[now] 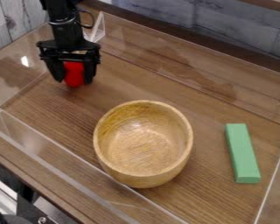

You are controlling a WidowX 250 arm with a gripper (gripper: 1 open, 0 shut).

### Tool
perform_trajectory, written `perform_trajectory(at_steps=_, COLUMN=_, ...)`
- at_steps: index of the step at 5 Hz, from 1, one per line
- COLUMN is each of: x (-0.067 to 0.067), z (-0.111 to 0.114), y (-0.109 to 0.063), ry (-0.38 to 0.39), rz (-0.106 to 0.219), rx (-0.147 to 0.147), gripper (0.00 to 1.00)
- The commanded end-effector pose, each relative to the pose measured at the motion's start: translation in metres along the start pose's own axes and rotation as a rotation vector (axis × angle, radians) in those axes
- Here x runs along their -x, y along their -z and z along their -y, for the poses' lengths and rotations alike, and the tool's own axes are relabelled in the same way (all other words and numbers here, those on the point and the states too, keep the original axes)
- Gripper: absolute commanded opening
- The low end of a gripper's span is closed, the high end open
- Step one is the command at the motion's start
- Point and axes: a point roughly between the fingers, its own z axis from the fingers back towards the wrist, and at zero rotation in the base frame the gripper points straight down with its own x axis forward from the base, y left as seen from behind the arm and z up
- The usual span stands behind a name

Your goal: Move the red fruit to the right

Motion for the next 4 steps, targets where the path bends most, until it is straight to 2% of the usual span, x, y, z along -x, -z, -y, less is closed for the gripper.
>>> perform_trajectory(at_steps=1, x=-0.0110, z=-0.0024, y=-0.0155, ry=-0.021, rz=0.053, rx=0.000, gripper=1.00)
perform_trajectory(at_steps=3, x=-0.0113, z=-0.0026, y=-0.0149, ry=-0.036, rz=0.045, rx=0.009, gripper=1.00)
perform_trajectory(at_steps=4, x=-0.0125, z=-0.0010, y=-0.0151, ry=-0.043, rz=0.048, rx=0.007, gripper=0.00)
